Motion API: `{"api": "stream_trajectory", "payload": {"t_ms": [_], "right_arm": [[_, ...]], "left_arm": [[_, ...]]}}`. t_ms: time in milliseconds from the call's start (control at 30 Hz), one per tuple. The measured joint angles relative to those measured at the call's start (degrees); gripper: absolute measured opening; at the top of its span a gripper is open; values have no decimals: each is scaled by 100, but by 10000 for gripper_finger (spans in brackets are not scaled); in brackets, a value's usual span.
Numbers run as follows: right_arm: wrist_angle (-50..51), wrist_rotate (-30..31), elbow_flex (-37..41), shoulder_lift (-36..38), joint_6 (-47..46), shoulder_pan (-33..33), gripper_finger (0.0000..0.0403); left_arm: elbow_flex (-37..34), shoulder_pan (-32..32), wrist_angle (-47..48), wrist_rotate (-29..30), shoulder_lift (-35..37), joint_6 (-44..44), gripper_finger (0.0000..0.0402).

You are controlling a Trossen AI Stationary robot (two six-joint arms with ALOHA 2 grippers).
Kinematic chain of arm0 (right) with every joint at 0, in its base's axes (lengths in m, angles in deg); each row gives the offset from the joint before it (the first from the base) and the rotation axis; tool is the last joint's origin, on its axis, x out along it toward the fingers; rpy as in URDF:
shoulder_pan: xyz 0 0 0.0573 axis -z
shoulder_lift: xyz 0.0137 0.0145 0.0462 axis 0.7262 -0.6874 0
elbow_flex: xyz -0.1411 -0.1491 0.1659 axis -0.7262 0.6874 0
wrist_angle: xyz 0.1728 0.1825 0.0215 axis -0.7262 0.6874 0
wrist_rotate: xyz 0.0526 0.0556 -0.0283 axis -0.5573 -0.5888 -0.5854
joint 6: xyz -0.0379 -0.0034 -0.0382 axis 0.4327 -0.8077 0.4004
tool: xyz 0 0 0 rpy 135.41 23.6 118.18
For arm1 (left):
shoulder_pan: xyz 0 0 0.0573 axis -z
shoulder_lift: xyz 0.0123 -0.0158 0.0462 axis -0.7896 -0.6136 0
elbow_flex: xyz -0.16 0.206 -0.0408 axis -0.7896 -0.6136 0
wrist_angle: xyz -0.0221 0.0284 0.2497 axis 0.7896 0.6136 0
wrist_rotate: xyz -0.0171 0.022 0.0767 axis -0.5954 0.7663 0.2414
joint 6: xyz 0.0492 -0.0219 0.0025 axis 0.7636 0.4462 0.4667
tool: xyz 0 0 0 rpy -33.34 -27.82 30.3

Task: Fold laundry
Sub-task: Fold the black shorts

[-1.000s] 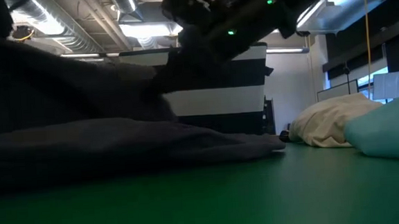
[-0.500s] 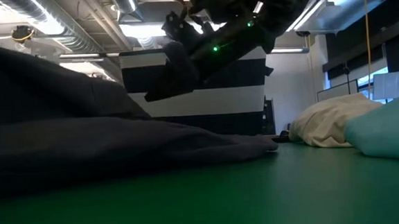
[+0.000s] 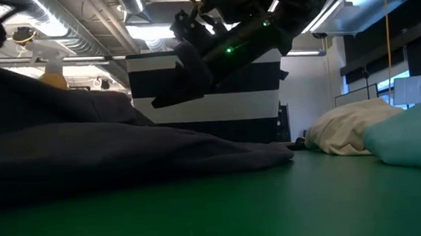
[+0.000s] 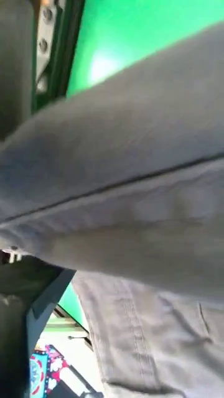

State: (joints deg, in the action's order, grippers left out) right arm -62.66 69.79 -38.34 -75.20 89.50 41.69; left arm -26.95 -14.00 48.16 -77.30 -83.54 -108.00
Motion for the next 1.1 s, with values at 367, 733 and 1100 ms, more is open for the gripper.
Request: {"api": "stream_trajectory", "payload": {"t_ms": [367,733,1100], "right_arm": [[71,-355,0,50,119,-161,1],[1483,-97,-5,138,222,-1078,1],[2937,327,-2,105,-153,-1274,1]], "left_arm": [[7,-1069,1440,-180,8,1063,183],[301,-1206,1489,143,10,1229,182],[868,-45,427,1244,-196,218,182]]}}
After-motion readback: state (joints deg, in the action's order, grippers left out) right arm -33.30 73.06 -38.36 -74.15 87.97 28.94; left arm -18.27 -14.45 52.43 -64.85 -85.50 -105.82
